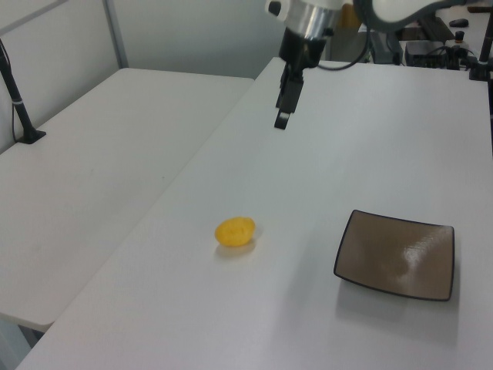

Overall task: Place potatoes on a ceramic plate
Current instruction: 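Lower the open gripper down over the yellow potato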

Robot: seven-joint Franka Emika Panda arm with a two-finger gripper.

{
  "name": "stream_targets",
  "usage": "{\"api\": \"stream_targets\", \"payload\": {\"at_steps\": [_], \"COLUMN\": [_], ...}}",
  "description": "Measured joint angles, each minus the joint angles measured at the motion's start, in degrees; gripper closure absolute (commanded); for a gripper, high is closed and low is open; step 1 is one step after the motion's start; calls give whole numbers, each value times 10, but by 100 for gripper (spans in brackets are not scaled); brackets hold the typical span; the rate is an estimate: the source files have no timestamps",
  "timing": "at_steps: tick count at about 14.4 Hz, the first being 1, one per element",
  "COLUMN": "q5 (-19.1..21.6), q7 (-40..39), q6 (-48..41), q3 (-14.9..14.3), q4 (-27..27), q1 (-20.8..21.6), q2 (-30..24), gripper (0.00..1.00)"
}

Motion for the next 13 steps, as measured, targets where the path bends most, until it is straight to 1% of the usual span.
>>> {"api": "stream_targets", "payload": {"at_steps": [2,4,5,11,13], "q5": [-10,-12,-15,-62,-68], "q7": [1,1,1,6,6], "q6": [17,51,63,142,156], "q3": [0,0,0,0,0], "q4": [29,43,47,70,73], "q1": [9,9,9,26,28], "q2": [47,86,99,200,218], "gripper": [0,0,0,0,0]}}
